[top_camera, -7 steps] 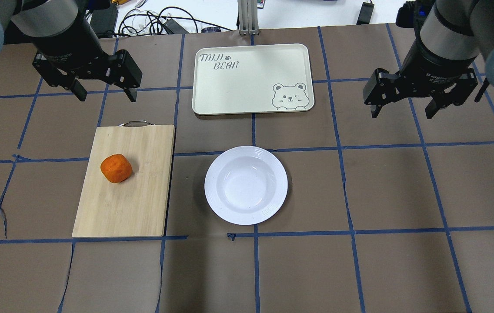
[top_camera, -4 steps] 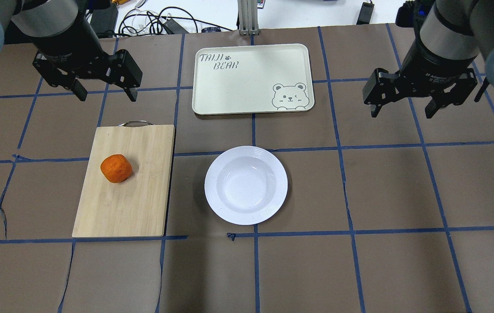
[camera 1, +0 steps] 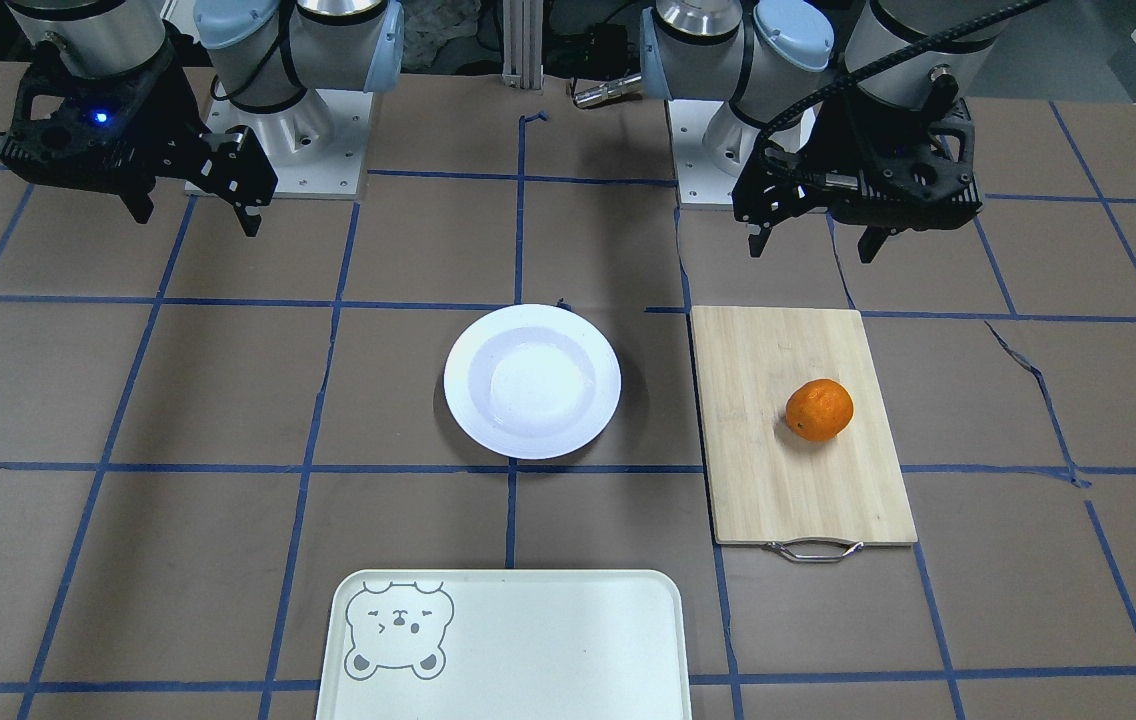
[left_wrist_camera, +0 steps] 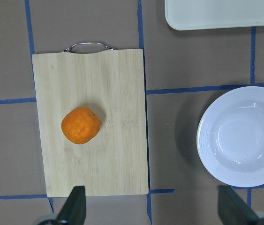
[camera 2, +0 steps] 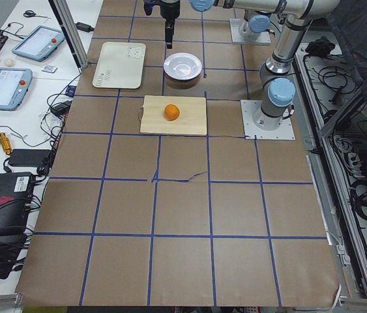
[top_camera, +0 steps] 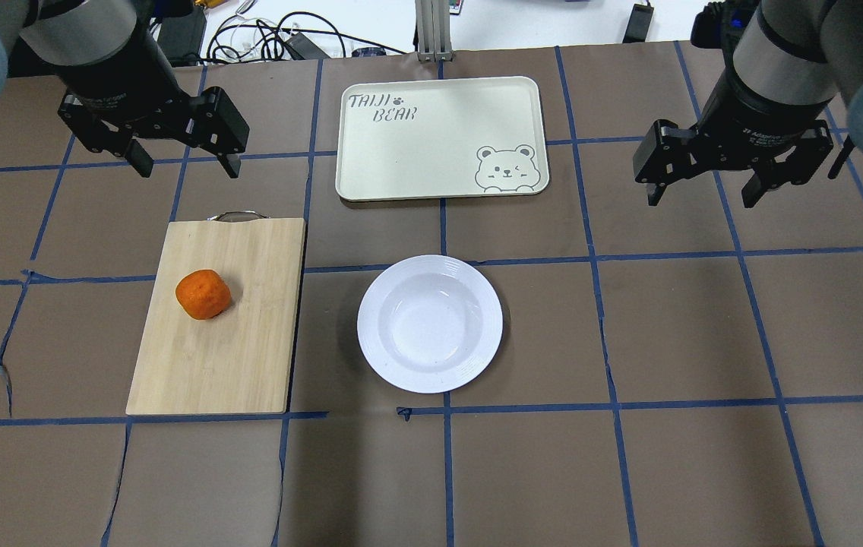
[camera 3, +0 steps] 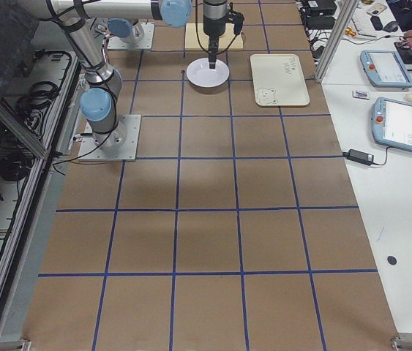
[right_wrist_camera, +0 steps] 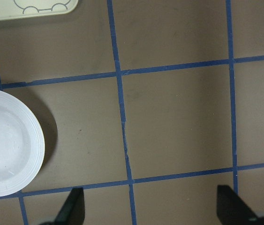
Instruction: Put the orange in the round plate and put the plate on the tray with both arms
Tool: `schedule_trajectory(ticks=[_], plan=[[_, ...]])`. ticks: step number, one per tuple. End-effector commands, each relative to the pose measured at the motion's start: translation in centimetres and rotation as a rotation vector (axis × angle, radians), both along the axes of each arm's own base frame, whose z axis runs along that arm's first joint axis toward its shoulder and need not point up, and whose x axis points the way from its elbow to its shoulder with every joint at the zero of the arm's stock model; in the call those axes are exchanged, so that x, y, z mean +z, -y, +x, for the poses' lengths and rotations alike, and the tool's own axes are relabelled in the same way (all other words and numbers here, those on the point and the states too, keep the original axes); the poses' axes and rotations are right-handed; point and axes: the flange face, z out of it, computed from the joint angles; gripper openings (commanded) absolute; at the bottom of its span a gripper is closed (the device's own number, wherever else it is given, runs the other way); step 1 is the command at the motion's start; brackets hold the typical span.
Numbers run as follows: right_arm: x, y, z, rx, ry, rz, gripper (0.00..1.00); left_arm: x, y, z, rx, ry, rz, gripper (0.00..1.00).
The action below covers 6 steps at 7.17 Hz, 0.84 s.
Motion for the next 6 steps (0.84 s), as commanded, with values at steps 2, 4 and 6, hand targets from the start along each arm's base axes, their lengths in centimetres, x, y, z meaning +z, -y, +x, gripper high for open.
schedule_trajectory(ticks=[2, 4, 6], plan=[[0.1, 0.0, 0.0, 0.002, -0.001, -0.004, 1.00, -2.7, 2.6, 1.1, 0.011, 0.001, 0.012, 1.00], [0.1, 0.0, 0.0, 0.002, -0.003, -0.002, 1.00, -10.9, 5.8, 2.5, 0.016, 0.021, 0.058, 1.00], [0.1, 0.0, 0.0, 0.002, -0.001, -0.004, 1.00, -20.0, 7.9, 7.2, 0.081, 0.088, 0.075, 1.00]])
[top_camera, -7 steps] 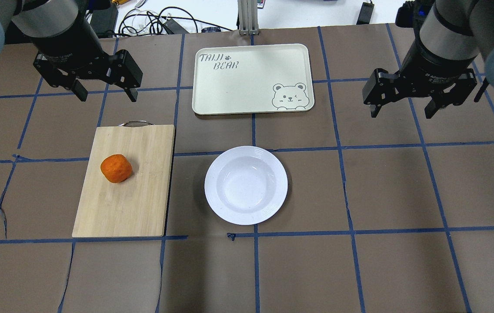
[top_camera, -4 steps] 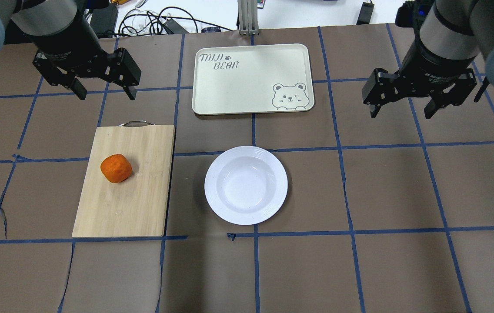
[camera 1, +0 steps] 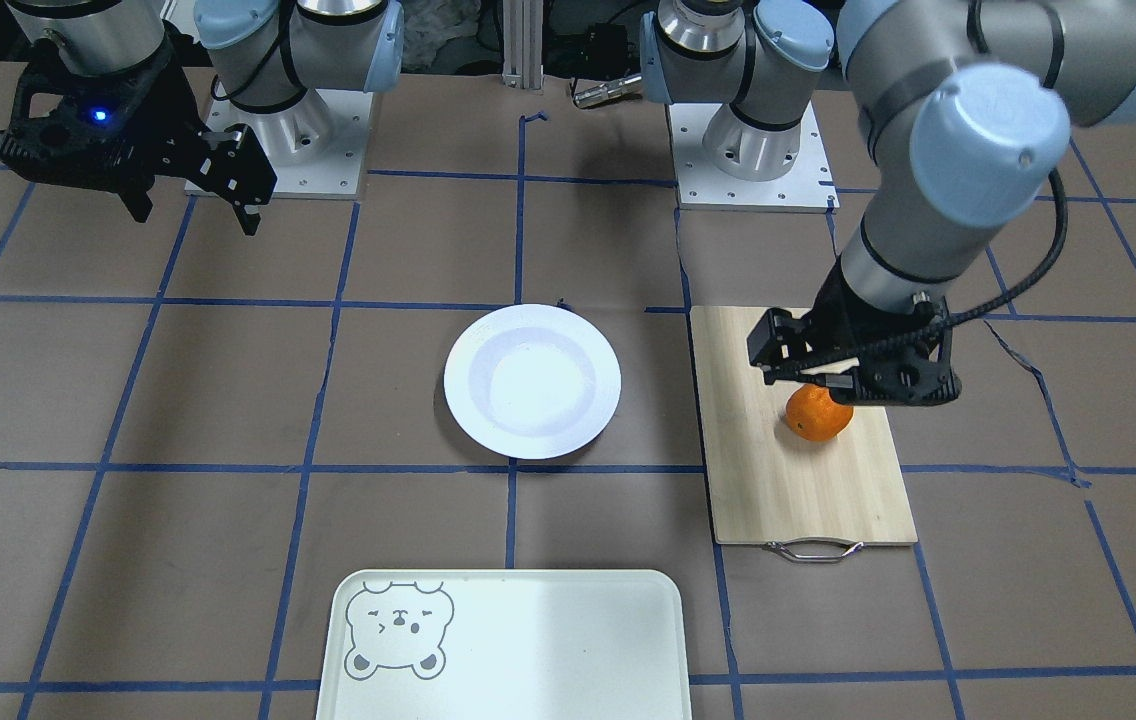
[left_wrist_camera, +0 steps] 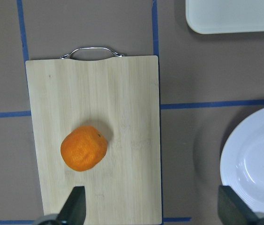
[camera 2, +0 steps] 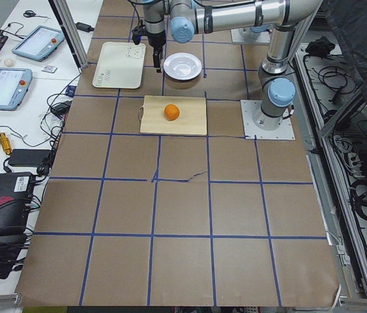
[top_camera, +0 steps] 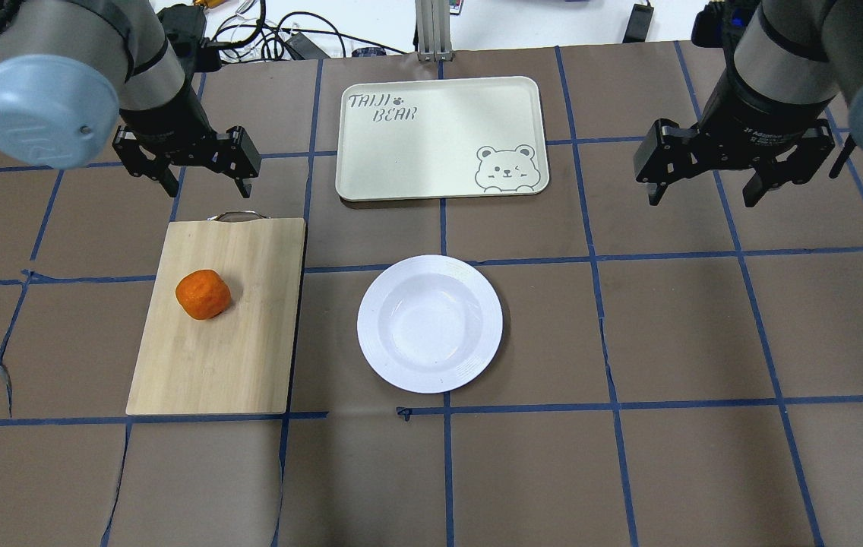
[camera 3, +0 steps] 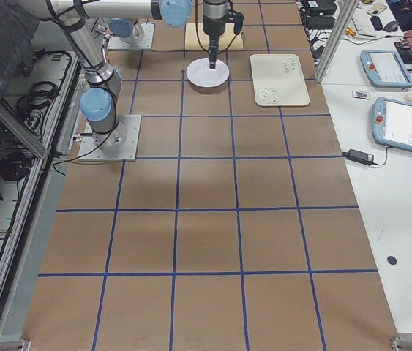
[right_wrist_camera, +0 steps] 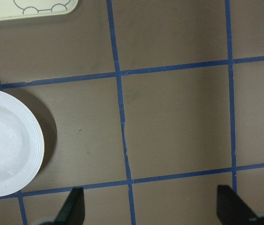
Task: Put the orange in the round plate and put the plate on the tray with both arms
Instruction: 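Lower the left gripper onto the orange on the cutting board and grasp it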
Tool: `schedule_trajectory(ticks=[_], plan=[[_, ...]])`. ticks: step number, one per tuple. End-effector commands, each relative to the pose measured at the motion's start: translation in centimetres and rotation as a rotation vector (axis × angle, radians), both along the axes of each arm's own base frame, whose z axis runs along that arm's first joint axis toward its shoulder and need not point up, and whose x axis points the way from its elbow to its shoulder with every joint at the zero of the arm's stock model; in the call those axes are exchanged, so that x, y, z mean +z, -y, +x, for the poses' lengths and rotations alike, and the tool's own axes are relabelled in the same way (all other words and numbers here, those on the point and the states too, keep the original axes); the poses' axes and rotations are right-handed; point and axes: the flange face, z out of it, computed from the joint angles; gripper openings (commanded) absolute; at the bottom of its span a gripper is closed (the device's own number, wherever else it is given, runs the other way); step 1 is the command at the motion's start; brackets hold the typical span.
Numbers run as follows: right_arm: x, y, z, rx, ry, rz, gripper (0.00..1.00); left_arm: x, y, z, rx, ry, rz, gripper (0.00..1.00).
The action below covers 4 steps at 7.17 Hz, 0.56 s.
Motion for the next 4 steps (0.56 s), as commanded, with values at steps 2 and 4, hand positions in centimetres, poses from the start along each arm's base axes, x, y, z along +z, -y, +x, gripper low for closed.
schedule_trajectory(ticks=[2, 4], plan=[[0.0, 0.1, 0.0, 0.000, 0.002, -0.003, 1.00, -10.9, 0.1, 5.8, -0.111, 0.000, 0.126, 1.00], [0.0, 0.1, 0.0, 0.000, 0.002, -0.003, 1.00, -13.9, -0.9, 6.8, -0.194, 0.000, 0.203, 1.00]])
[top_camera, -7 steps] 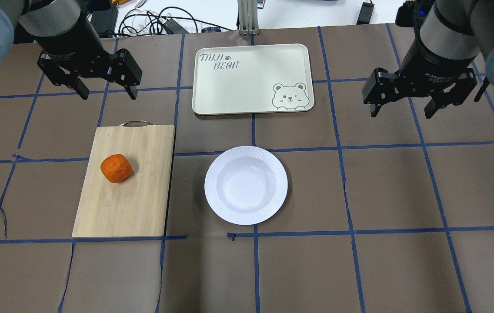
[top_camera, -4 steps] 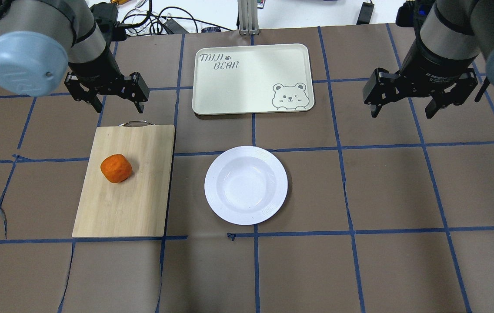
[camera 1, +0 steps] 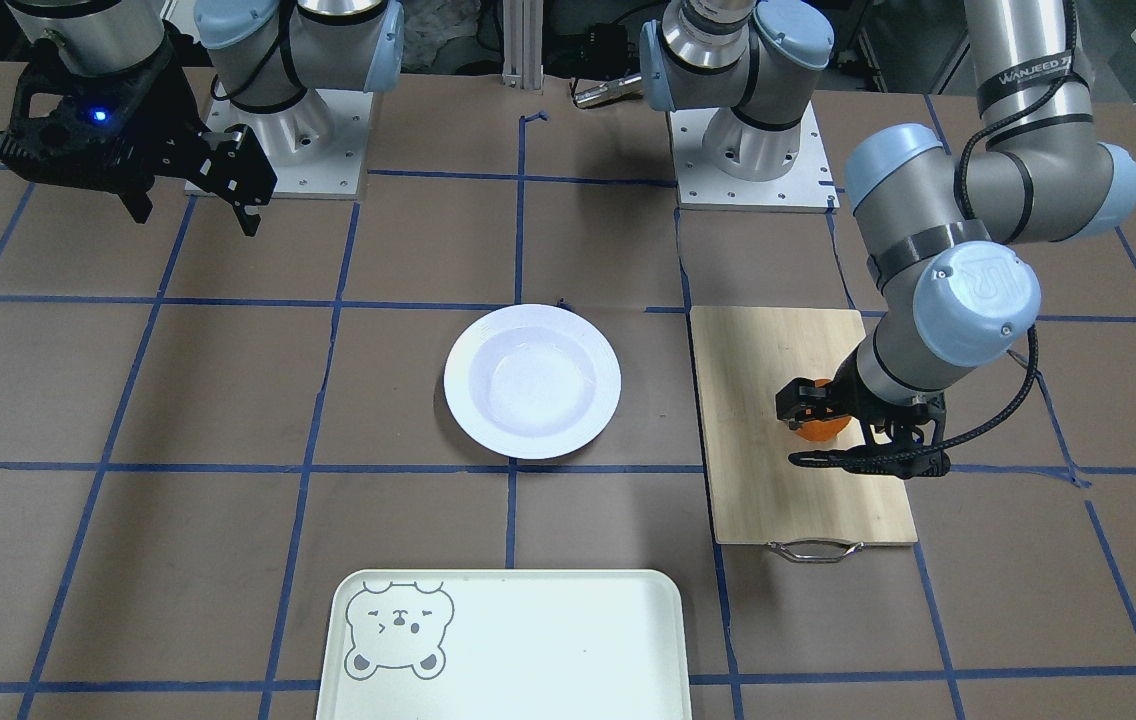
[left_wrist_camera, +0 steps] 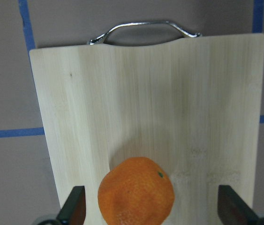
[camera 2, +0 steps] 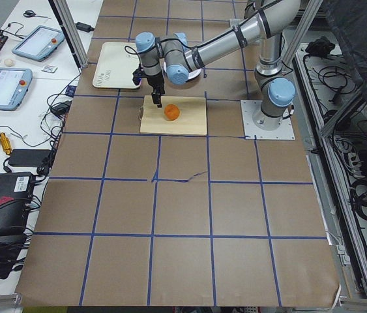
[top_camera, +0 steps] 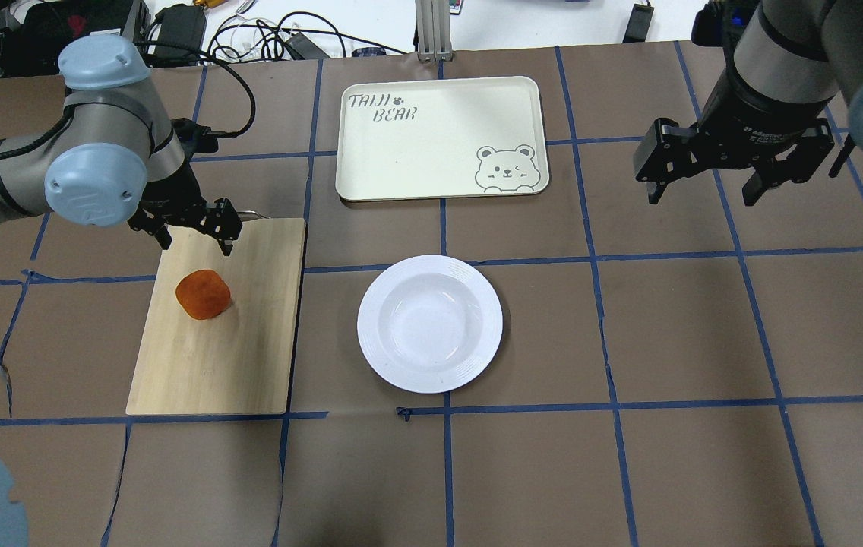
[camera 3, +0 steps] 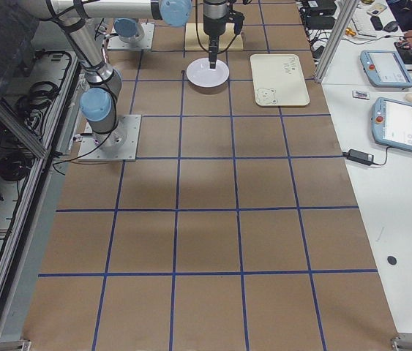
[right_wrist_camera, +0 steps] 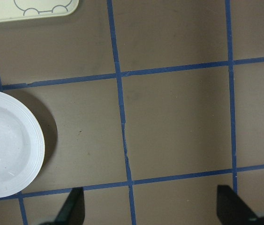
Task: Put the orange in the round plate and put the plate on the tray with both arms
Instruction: 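Lower the left gripper onto the orange on the cutting board and grasp it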
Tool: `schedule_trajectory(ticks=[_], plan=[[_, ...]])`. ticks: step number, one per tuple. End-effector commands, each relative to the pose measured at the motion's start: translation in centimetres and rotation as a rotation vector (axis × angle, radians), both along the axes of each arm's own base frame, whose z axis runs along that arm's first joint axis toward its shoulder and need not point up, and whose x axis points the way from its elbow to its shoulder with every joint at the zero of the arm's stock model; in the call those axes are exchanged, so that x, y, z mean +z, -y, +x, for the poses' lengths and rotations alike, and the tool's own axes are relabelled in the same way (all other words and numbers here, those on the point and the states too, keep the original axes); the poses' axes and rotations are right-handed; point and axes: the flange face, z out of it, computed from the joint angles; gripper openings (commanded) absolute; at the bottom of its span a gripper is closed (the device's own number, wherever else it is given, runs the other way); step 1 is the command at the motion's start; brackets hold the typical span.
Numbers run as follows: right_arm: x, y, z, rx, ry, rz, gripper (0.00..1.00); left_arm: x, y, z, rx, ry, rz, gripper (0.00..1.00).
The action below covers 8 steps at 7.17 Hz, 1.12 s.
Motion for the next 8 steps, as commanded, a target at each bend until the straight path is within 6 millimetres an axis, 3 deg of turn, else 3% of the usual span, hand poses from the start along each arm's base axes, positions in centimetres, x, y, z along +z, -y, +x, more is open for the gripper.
schedule_trajectory(ticks=[1, 2, 3, 4, 6, 8], plan=[[-0.1, 0.1, -0.1, -0.002, 0.000, 0.001, 1.00, -4.3, -2.5, 0.4, -0.107, -0.035, 0.103, 1.00], [0.0, 0.0, -0.1, -0.002, -0.001, -0.001, 1.00, -5.2, -2.9, 0.3, -0.109, -0.043, 0.107, 1.00], [-0.1, 0.1, -0.1, -0.002, 0.000, 0.001, 1.00, -6.0, -3.4, 0.0, -0.115, -0.062, 0.122, 0.90], [-0.1, 0.1, -0.1, 0.000, 0.000, 0.001, 1.00, -6.4, -3.6, 0.0, -0.157, -0.076, 0.133, 0.60], [-0.1, 0.1, -0.1, 0.000, 0.000, 0.001, 1.00, -5.0, -2.9, 0.1, -0.179, -0.071, 0.095, 0.19], [-0.1, 0.1, -0.1, 0.000, -0.001, 0.002, 1.00, -1.8, -2.1, -1.8, -0.164, -0.118, 0.044, 0.17]])
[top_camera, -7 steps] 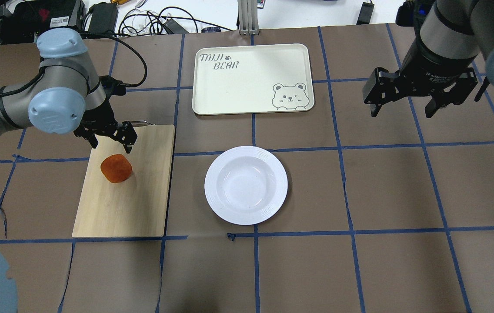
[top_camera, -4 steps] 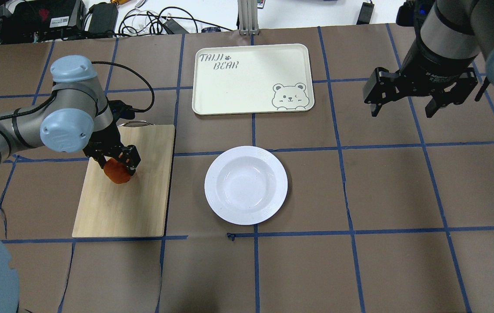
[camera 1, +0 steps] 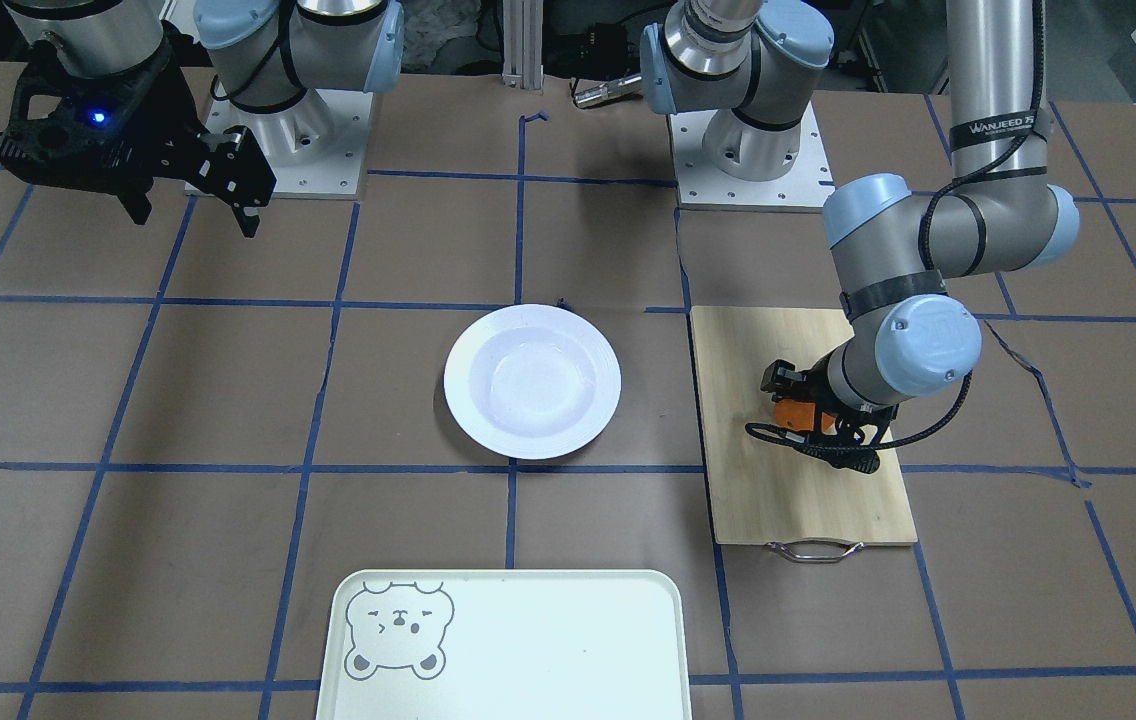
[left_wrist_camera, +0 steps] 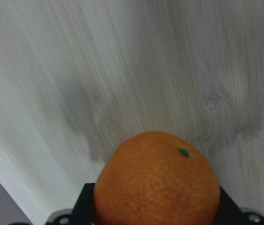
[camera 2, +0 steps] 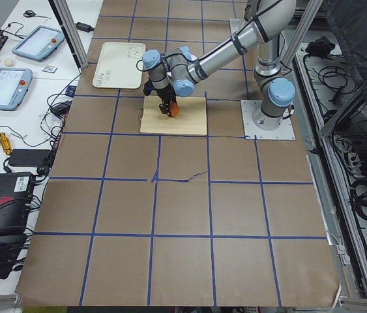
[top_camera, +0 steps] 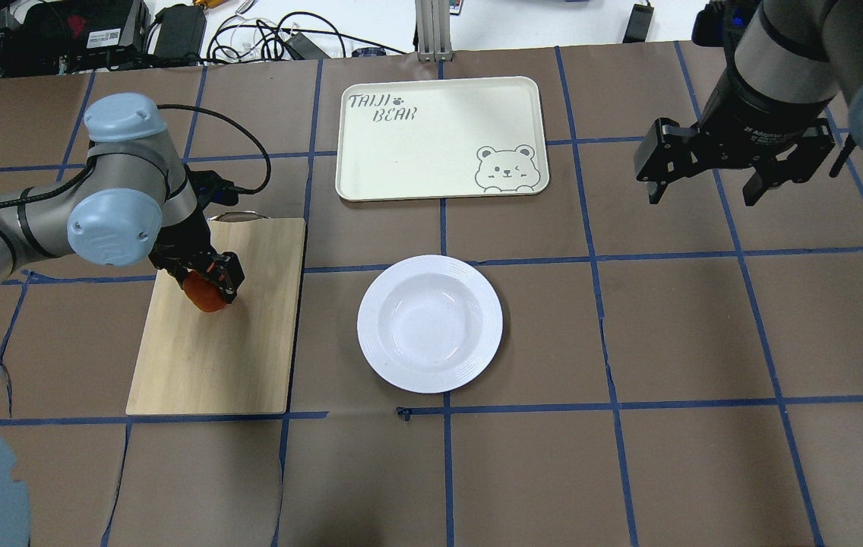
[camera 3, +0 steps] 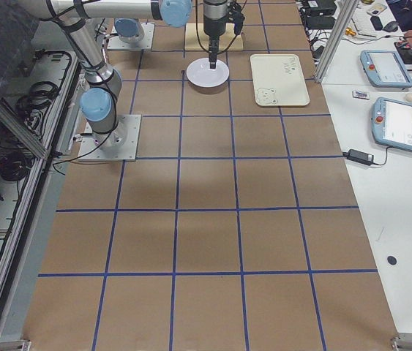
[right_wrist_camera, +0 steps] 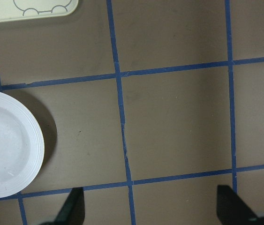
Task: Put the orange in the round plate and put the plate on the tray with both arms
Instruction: 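Carry the orange with the left gripper onto the white plate and release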
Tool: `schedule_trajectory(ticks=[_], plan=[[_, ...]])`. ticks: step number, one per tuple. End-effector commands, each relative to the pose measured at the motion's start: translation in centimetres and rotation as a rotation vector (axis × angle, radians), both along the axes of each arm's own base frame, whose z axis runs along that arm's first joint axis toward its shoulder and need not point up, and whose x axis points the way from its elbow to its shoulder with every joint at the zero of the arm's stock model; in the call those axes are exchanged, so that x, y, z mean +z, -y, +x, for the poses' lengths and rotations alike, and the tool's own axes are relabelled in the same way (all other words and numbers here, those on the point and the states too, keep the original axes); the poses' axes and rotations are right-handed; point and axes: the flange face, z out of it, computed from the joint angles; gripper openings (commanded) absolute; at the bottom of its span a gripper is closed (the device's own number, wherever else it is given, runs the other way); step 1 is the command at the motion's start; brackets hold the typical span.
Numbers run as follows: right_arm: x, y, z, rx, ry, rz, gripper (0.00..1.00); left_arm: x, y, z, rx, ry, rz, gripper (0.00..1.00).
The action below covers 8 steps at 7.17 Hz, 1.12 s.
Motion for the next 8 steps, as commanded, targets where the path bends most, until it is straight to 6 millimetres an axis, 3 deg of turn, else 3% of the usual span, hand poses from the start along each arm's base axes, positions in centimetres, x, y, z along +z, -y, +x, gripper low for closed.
schedule_trajectory(ticks=[1, 2, 3, 5, 7, 8], plan=[[0.0, 0.0, 0.0, 0.000, -0.001, 0.000, 1.00, 2.6, 0.0, -3.0, 0.094, -0.083, -0.037, 0.17], [-0.1, -0.1, 0.0, 0.000, 0.000, 0.003, 1.00, 3.3, -0.7, -7.0, 0.096, -0.085, -0.045, 0.17], [-0.1, -0.1, 0.0, 0.000, 0.000, 0.004, 1.00, 3.5, -2.2, -12.9, 0.124, -0.090, -0.039, 0.16], [-0.2, -0.1, 0.0, 0.000, -0.002, 0.011, 1.00, 1.7, -6.4, -24.2, 0.206, -0.090, 0.007, 0.15], [-0.1, 0.0, -0.1, -0.002, -0.002, 0.006, 1.00, 1.2, -10.0, -30.4, 0.224, -0.090, 0.008, 0.15], [-0.2, 0.0, 0.0, 0.000, -0.002, 0.006, 1.00, 0.3, -10.3, -31.5, 0.214, -0.097, 0.006, 0.15]])
